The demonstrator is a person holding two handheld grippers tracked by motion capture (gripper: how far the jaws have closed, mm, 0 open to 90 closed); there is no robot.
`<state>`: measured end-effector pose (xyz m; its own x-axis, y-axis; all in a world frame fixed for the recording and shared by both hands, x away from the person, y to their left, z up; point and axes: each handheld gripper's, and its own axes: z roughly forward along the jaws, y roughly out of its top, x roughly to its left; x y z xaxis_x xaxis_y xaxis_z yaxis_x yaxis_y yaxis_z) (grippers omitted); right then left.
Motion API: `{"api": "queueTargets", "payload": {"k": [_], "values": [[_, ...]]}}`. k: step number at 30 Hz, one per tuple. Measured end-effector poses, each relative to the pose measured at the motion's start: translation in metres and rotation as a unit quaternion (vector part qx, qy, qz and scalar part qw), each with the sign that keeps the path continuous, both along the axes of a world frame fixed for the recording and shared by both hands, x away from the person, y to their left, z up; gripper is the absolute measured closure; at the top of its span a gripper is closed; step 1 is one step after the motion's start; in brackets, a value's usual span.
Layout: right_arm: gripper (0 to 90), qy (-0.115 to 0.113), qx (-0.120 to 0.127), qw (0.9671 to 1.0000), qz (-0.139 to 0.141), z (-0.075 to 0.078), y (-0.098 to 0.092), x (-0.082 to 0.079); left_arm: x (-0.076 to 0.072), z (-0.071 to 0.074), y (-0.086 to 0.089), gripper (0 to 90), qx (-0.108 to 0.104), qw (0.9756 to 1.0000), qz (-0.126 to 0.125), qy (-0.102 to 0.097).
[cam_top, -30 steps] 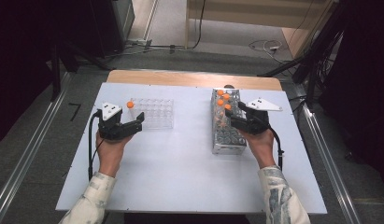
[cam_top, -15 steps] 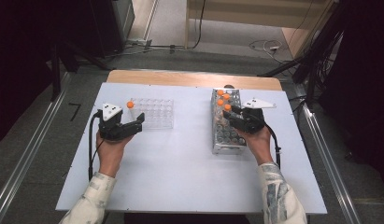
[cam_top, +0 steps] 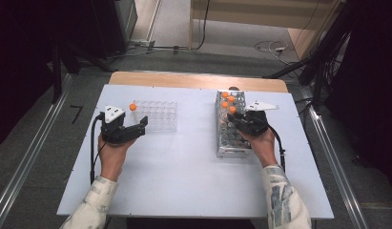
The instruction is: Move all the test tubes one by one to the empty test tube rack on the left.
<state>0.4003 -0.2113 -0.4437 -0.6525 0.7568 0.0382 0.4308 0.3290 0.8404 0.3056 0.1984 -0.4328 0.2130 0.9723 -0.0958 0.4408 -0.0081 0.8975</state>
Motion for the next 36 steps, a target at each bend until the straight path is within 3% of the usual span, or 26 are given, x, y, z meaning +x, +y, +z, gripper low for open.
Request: {"api": "queueTargets", "payload": {"k": [10,24,28,36], "values": [[71.5,-0.017,0.014,0.9997,-0.006,0.007,-0.004,-0.003,0.001,-0.001,-0.002,16.3,0.003,1.0,-0.004,0.003],[71.9,-0.046,0.026,0.9986,-0.003,0.037,-0.007,-0.012,-0.001,0.0,-0.004,14.6,0.0,0.9999,-0.01,0.0],[72.0,-0.054,0.042,0.9976,0.009,0.049,-0.009,-0.019,-0.001,0.001,-0.003,14.6,-0.002,0.9999,-0.011,-0.002],[72.1,-0.063,0.038,0.9966,0.038,0.06,0.003,-0.034,-0.002,0.003,-0.008,14.7,-0.004,0.9998,-0.02,-0.003]]}}
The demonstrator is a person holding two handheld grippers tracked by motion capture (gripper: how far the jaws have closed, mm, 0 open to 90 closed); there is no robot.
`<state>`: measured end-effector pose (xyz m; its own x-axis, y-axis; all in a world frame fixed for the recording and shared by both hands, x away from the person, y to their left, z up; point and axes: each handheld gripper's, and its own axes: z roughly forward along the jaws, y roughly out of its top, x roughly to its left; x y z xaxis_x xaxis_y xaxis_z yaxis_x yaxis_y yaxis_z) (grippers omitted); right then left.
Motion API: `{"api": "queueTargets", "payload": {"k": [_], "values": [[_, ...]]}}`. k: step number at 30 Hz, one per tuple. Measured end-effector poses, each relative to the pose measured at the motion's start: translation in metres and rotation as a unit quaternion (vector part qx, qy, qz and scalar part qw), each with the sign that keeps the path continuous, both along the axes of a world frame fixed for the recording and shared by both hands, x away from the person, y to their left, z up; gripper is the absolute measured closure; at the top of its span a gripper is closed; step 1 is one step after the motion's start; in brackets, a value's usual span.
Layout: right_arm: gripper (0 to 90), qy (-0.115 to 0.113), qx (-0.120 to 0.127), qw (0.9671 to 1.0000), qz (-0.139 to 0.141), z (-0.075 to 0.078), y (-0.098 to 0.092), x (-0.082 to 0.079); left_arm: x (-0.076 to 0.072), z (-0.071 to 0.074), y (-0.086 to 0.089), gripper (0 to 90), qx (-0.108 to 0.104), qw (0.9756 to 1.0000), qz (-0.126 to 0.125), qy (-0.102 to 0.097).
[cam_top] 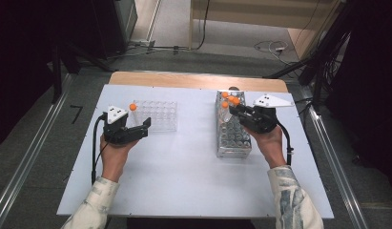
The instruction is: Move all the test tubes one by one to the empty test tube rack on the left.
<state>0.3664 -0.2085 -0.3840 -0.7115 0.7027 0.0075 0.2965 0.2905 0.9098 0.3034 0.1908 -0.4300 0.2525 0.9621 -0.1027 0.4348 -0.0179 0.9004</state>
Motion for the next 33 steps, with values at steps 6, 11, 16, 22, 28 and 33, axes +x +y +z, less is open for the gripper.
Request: {"api": "queueTargets", "payload": {"k": [6,11,16,22,28,33], "values": [[72.1,0.001,-0.003,0.9996,0.027,-0.003,0.021,-0.006,-0.002,0.003,-0.006,14.7,0.004,1.0,-0.009,0.0],[72.1,0.005,-0.006,0.9987,0.05,-0.004,0.043,-0.01,-0.004,0.007,-0.009,14.8,0.003,0.9999,-0.014,-0.006],[72.1,0.009,-0.017,0.997,0.075,-0.009,0.069,-0.014,-0.005,0.009,-0.013,14.9,0.004,0.9997,-0.02,-0.008],[72.1,0.018,-0.03,0.9947,0.097,-0.017,0.097,-0.017,-0.007,0.011,-0.018,14.9,0.002,0.9995,-0.029,-0.012],[72.1,0.024,-0.042,0.9923,0.114,-0.026,0.122,-0.02,-0.009,0.014,-0.025,15.8,0.002,0.9989,-0.044,-0.018],[72.1,0.031,-0.048,0.991,0.121,-0.031,0.135,-0.02,-0.011,0.016,-0.03,16.4,0.002,0.9983,-0.055,-0.02]]}}
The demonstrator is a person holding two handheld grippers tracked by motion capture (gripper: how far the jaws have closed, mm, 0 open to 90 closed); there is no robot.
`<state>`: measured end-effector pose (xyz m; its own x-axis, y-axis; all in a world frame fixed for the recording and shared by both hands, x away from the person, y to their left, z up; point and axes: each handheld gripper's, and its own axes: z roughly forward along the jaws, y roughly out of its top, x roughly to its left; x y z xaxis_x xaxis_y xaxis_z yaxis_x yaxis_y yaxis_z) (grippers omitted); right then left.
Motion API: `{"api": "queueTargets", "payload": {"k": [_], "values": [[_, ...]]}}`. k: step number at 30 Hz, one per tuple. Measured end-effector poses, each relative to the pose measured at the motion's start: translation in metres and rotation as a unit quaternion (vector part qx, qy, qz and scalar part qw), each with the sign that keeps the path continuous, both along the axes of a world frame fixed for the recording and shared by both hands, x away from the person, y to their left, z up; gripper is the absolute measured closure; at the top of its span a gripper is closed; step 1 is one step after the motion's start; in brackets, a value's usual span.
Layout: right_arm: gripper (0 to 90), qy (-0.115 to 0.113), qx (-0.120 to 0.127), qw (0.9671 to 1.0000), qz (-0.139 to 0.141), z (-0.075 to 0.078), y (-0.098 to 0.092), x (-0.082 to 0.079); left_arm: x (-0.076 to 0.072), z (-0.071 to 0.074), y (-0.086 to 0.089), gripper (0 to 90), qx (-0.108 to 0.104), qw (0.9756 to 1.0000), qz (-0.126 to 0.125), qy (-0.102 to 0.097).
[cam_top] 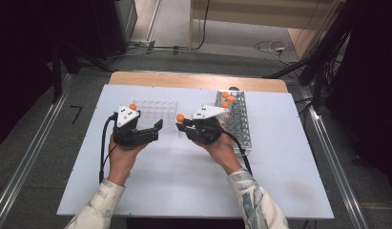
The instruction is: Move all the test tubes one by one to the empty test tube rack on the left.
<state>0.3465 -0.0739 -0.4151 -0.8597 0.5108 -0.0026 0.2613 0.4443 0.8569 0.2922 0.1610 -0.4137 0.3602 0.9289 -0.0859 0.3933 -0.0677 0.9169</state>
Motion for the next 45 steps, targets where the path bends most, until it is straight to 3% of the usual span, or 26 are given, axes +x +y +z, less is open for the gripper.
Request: {"api": "queueTargets", "payload": {"k": [6,12,18,26,33,45], "values": [[72.1,0.007,-0.008,0.9999,0.008,-0.007,0.009,0.0,-0.001,0.0,-0.007,17.4,0.001,0.9997,-0.021,0.007],[72.1,0.009,-0.013,0.9998,0.015,-0.01,0.018,-0.002,-0.003,0.001,-0.015,23.3,-0.003,0.9992,-0.039,0.002],[72.1,0.014,-0.017,0.9996,0.017,-0.015,0.025,-0.001,-0.002,0.002,-0.021,35.0,-0.01,0.9975,-0.07,-0.002],[72.1,0.012,-0.013,0.9995,0.024,-0.015,0.028,-0.004,0.0,-0.001,-0.026,51.1,-0.005,0.996,-0.089,-0.002],[72.1,0.014,-0.012,0.9994,0.029,-0.014,0.029,-0.006,0.001,-0.003,-0.03,64.8,0.0,0.9951,-0.099,-0.003],[71.3,0.017,-0.01,0.9993,0.031,-0.015,0.029,-0.006,0.002,-0.003,-0.029,70.1,-0.001,0.9949,-0.101,-0.001]]}}
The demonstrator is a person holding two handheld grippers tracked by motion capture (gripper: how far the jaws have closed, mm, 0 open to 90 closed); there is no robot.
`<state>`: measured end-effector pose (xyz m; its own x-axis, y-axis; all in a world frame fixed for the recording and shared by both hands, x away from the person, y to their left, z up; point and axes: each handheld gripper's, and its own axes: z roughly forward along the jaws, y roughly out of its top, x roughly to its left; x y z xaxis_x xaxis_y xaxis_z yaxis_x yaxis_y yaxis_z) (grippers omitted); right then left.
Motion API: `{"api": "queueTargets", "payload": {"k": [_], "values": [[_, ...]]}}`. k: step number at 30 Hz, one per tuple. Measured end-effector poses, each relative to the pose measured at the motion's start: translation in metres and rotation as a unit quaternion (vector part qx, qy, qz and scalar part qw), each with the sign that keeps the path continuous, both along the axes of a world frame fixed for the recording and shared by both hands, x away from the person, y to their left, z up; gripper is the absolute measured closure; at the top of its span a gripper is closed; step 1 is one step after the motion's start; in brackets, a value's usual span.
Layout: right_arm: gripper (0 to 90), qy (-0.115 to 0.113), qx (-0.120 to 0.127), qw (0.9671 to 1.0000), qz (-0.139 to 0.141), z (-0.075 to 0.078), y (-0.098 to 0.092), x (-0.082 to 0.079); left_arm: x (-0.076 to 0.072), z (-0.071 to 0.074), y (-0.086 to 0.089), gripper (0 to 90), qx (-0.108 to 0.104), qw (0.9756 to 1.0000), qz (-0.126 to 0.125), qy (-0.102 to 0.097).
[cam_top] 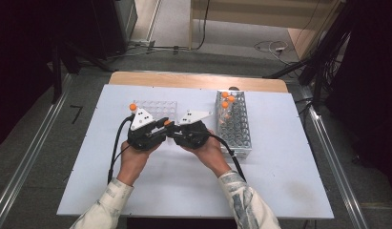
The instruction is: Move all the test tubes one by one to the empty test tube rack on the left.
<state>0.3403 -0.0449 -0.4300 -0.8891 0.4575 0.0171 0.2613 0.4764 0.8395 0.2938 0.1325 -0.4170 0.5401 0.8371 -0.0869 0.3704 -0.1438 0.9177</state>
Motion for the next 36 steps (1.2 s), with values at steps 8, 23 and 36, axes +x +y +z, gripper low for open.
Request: {"api": "queueTargets", "payload": {"k": [8,23,36], "values": [[43.1,0.019,0.004,0.9998,-0.006,-0.003,-0.002,0.003,0.002,0.002,0.004,70.3,-0.002,0.9999,0.011,-0.004],[28.2,0.028,0.005,0.9982,-0.053,-0.007,-0.01,0.006,0.007,0.009,0.023,70.2,-0.011,0.9991,0.041,-0.007],[30.0,0.028,0.011,0.9977,-0.061,0.0,-0.018,0.009,0.013,0.023,0.039,70.2,-0.019,0.9975,0.066,-0.013]]}}
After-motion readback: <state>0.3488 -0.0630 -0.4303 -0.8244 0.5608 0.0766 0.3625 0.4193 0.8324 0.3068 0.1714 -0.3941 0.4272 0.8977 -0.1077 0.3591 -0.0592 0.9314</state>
